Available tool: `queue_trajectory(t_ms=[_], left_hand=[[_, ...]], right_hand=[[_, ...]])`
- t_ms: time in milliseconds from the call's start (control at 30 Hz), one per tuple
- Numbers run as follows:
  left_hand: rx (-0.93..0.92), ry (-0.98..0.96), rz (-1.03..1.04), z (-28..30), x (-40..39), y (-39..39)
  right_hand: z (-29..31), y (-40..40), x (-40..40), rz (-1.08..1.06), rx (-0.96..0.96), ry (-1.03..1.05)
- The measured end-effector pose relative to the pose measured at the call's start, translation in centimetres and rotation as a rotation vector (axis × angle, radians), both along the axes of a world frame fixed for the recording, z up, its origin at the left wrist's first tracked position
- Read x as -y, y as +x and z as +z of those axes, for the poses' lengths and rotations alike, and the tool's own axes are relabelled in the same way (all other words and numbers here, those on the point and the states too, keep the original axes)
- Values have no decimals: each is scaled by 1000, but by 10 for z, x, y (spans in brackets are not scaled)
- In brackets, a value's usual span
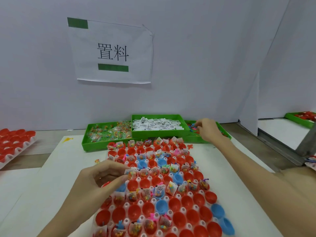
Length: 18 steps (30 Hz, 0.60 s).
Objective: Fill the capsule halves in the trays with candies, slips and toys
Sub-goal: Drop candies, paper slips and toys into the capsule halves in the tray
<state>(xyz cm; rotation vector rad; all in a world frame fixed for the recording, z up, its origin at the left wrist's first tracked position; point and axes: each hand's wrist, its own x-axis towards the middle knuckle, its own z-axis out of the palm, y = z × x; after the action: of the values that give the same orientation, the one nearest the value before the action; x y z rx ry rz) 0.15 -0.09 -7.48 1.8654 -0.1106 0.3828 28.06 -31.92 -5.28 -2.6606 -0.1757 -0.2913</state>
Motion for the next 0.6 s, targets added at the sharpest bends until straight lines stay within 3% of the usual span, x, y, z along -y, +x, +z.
queue_trajectory(t_ms=[233,433,600], left_hand=[[-3,9,-10,0,1,-1],[6,9,-11,3,0,-2],[16,11,-11,6,-1,-3]], right_hand=[[-17,35,-13,183,-119,-309],[-15,46,-20,94,-113,-241],[-23,44,-16,37,-52,-50]])
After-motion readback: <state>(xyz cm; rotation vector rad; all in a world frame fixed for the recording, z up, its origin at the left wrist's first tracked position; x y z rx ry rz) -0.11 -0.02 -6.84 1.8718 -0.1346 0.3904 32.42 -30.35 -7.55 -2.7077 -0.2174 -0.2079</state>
